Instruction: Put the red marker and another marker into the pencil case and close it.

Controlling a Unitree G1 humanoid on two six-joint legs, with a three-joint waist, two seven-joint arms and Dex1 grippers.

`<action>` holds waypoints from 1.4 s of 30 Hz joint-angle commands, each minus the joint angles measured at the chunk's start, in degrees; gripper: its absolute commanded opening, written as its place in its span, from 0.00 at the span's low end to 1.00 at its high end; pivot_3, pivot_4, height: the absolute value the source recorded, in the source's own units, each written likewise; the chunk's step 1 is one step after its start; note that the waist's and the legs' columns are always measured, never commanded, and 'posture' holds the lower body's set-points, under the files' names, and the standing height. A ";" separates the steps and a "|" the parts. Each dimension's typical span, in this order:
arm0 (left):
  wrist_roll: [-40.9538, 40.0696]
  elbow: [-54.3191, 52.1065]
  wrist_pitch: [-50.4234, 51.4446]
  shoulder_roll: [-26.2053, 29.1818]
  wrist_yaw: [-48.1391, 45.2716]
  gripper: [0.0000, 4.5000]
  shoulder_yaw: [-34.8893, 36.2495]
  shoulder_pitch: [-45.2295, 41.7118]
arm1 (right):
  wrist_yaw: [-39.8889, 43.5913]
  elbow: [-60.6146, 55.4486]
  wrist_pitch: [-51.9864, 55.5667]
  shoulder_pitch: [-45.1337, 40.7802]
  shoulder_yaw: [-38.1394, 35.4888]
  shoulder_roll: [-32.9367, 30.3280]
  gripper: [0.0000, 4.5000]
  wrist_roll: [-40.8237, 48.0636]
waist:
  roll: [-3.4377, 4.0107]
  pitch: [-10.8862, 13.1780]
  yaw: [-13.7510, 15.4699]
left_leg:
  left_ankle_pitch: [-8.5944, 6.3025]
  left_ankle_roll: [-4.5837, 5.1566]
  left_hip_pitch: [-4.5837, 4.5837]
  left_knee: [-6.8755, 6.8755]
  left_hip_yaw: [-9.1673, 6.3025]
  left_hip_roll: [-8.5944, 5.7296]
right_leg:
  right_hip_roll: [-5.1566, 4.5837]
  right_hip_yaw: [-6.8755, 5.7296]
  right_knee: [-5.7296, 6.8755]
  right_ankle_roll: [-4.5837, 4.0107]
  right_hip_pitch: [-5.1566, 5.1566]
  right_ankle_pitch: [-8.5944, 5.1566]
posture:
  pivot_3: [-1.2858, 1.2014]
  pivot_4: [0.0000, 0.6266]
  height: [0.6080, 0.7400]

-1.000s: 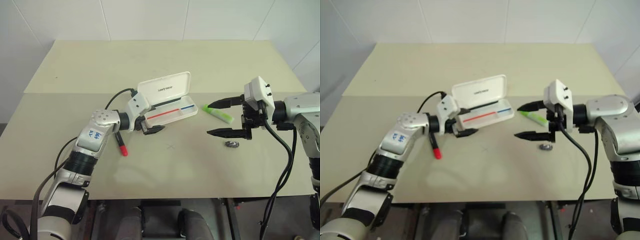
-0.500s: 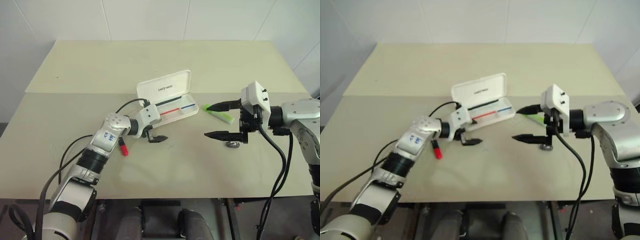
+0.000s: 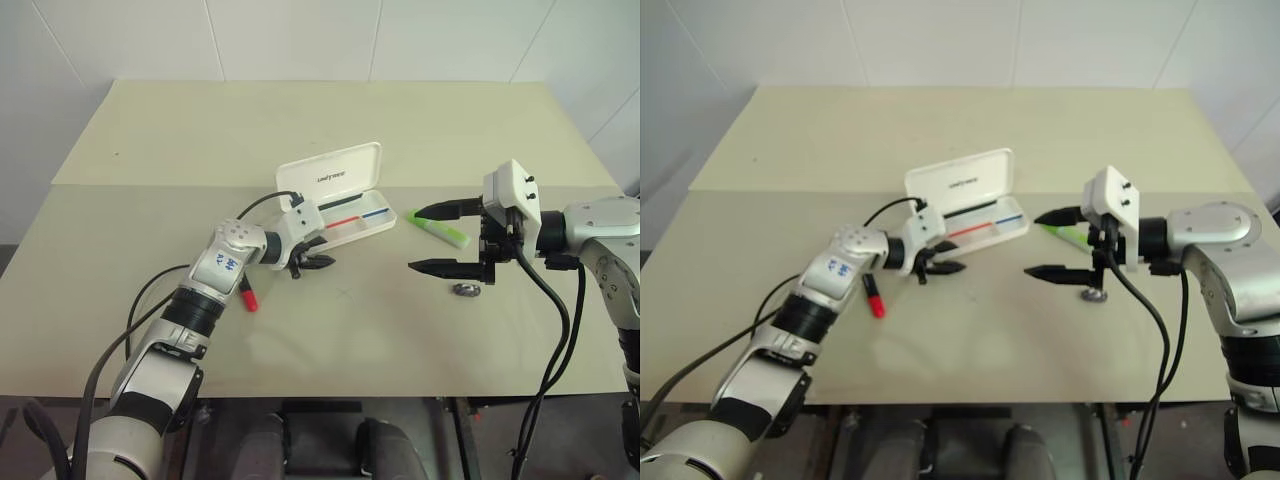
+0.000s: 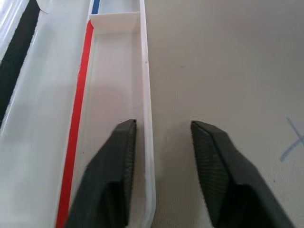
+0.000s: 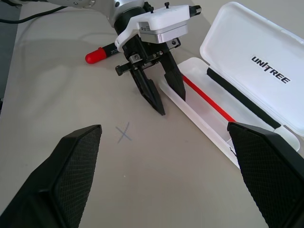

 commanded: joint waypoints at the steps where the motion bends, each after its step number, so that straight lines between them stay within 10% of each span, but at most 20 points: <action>1: -0.62 -2.25 -0.81 0.47 -1.09 0.14 1.01 0.13 | -0.14 -1.18 -0.76 -1.26 -1.92 -0.48 1.00 0.63 | 0.00 0.00 0.04 | 0.00 0.00 0.00 0.00 0.00 0.00 | 0.00 0.00 0.00 0.00 0.00 0.00 | 0.52 0.24 1.00; 3: -0.87 -2.95 -1.22 0.74 -1.79 0.00 1.17 0.39 | -0.09 -1.09 -0.81 -1.40 -1.84 -0.48 1.00 0.61 | 0.00 0.00 0.12 | 0.00 0.00 0.00 -0.01 0.00 0.00 | 0.00 0.00 -0.01 0.00 -0.01 0.00 | 0.52 0.24 1.00; 13: -0.73 -21.67 -0.16 6.31 -5.10 0.00 -0.01 8.75 | 4.59 0.72 -0.59 -2.16 -2.94 -4.43 1.00 1.68 | 0.00 0.00 0.41 | 0.00 0.01 -0.02 -0.04 0.01 0.01 | 0.00 0.01 -0.04 0.00 -0.03 0.00 | 0.52 0.24 1.00; 34: -0.78 -23.07 1.10 6.56 -4.92 0.00 -0.03 9.15 | 4.75 0.76 -0.67 -2.11 -2.95 -4.57 1.00 1.82 | 0.00 0.00 0.53 | -0.04 0.06 -0.01 0.05 -0.01 0.01 | 0.00 -0.01 -0.04 0.02 0.05 0.01 | 0.52 0.24 1.00; 37: -6.86 -49.32 7.17 15.78 -10.97 0.00 -0.77 25.10 | 4.78 -0.70 1.50 1.94 -3.79 -6.59 1.00 2.03 | -0.04 -0.04 -0.61 | -0.11 0.02 0.01 -0.13 -0.03 0.06 | 0.00 0.10 -0.15 0.02 0.02 0.01 | 0.52 0.24 1.00; 42: -9.63 -55.03 11.09 17.24 -9.90 0.00 0.09 27.08 | 4.52 -0.72 1.58 2.20 -3.53 -6.67 1.00 2.14 | 0.06 0.00 0.13 | -0.21 0.04 0.14 0.20 -0.13 0.06 | 0.00 -0.05 -0.33 0.04 0.28 -0.01 | 0.52 0.24 1.00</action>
